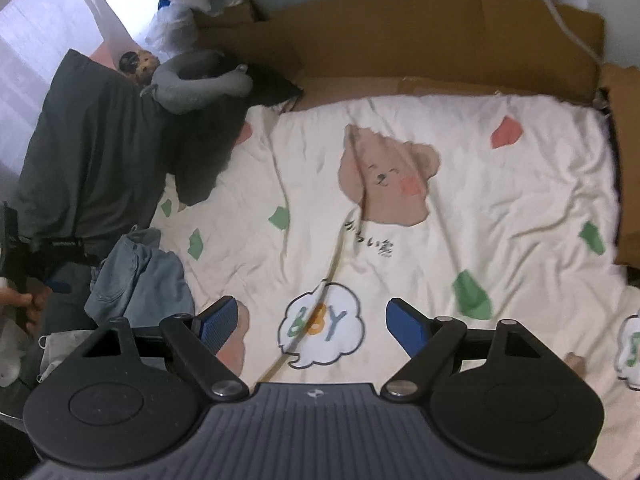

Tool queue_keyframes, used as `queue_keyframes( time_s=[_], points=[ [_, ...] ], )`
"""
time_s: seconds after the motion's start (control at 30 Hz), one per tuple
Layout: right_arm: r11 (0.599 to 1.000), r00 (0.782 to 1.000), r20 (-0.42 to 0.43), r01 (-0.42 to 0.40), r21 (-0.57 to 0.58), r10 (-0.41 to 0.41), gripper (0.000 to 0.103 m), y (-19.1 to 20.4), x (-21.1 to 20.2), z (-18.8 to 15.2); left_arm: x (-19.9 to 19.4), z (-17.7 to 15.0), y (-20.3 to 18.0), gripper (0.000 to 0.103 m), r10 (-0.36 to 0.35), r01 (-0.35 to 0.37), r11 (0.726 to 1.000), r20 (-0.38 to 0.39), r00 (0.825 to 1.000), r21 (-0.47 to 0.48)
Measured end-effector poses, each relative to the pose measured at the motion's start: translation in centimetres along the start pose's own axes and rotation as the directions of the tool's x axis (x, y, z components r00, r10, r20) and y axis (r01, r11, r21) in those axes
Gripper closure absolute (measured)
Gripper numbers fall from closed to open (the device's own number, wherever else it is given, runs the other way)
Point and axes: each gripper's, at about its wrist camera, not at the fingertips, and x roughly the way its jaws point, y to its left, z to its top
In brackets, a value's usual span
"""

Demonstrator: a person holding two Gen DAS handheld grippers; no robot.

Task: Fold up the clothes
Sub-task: 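Lower the left tool onto the jeans and close its fingers on the fabric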

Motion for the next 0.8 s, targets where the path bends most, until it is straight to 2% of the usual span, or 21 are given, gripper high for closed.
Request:
queue_keyframes(
  time_s=[0.1, 0.2, 0.33, 0.4, 0.53, 0.63, 0.73, 0.8],
  points=[
    [0.999, 0.999, -0.012, -0.033, -0.018, 0.033, 0.017, 0.5, 1.8, -0.2, 2.5, -0.1, 1.5, 0.014, 0.027, -0.028, 0.998, -0.018, 0.999, -0.047],
    [0.998, 0.997, -0.045, -0.056, -0.03, 0.055, 0.017, 0.8, 3.6, -0.7, 4.2, -0.8, 4.0, 0.014, 0.039, -0.036, 0.989, 0.021, 0.999, -0.145],
    [0.998, 0.993, -0.1, -0.067, -0.019, 0.065, 0.017, 0.9, 6.2, -1.6, 7.0, -1.9, 8.3, 0.014, 0.024, -0.039, 0.958, -0.054, 0.998, -0.285],
    [0.997, 0.989, -0.127, -0.071, -0.013, 0.069, 0.017, 0.9, 7.5, -2.1, 7.8, -2.7, 10.5, 0.014, 0.024, -0.046, 0.938, -0.066, 0.998, -0.345],
    [0.997, 0.984, -0.17, -0.067, -0.047, 0.058, 0.018, 1.7, 9.5, -2.7, 8.8, -4.5, 13.6, 0.014, 0.027, -0.054, 0.906, -0.068, 0.997, -0.42],
    [0.994, 0.982, -0.182, -0.064, -0.091, 0.047, 0.018, 2.3, 10.0, -2.8, 9.6, -6.0, 15.0, 0.014, -0.011, -0.028, 0.89, -0.082, 0.997, -0.456],
    [0.996, 0.979, -0.198, -0.054, -0.074, 0.038, 0.018, 1.9, 10.6, -3.0, 10.6, -7.4, 16.2, 0.014, -0.032, -0.026, 0.88, -0.114, 0.993, -0.474],
    [0.997, 0.977, -0.213, -0.045, -0.059, 0.031, 0.018, 1.4, 11.1, -3.3, 11.1, -8.2, 17.1, 0.014, -0.047, -0.022, 0.864, -0.124, 0.991, -0.502]
  ],
)
